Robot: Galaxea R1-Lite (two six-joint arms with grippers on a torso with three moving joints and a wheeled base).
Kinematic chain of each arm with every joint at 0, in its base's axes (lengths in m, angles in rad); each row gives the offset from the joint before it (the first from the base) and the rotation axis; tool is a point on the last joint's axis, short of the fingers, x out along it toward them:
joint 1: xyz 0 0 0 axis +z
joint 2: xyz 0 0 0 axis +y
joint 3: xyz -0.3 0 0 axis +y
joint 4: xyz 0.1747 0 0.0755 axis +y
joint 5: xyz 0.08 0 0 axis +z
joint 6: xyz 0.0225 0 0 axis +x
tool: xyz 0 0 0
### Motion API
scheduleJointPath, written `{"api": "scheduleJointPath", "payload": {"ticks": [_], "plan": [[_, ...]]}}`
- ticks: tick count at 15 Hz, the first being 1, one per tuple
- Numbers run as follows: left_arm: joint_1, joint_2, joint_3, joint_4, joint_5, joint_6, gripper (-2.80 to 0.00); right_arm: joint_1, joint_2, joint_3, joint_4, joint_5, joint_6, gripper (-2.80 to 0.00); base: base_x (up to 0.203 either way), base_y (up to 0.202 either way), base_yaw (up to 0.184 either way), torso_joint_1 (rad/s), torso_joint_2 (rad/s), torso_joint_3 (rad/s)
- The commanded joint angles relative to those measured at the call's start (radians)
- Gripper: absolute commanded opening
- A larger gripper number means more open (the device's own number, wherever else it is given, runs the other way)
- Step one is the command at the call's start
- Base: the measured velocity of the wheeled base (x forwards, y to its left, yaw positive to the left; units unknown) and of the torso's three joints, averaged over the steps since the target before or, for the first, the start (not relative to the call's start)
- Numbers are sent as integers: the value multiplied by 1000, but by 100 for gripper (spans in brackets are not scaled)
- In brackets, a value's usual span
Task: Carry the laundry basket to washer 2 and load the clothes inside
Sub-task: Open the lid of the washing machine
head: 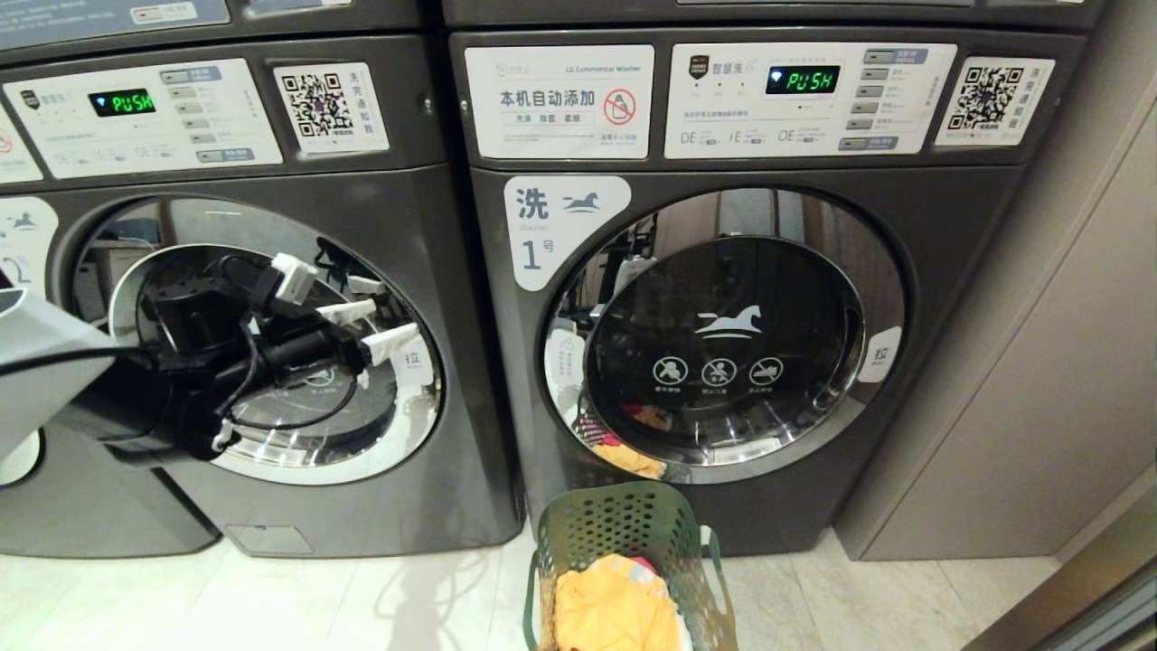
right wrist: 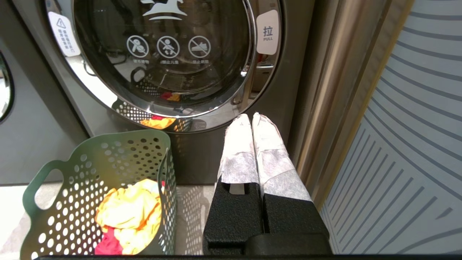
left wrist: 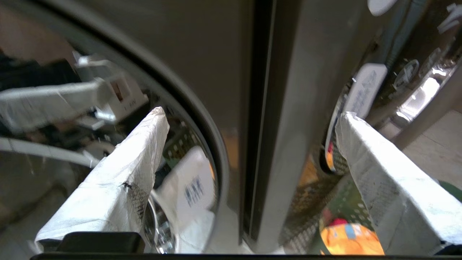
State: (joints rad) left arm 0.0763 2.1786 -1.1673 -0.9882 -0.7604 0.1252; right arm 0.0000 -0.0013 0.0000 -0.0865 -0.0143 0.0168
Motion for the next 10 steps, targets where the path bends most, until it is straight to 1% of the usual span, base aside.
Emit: {"api": "scheduleJointPath", "payload": {"ticks": [1,2,3,7,10], "plan": [[-13,47,-117,47,-3,1,0,0,1,34,-1,0,0,-280,0,0,0,0,0,0],[-19,68,-171,114,-2,1,0,0,1,34,-1,-1,0,-280,0,0,0,0,0,0],[-22,78,-184,145,-3,1,0,0,1,34,-1,-1,0,-280,0,0,0,0,0,0],[-27,95,-187,157,-3,-2,0,0,1,34,-1,-1,0,-280,0,0,0,0,0,0],[-29,125,-236,190,-5,-7,0,0,1,34,-1,-1,0,-280,0,0,0,0,0,0]]}}
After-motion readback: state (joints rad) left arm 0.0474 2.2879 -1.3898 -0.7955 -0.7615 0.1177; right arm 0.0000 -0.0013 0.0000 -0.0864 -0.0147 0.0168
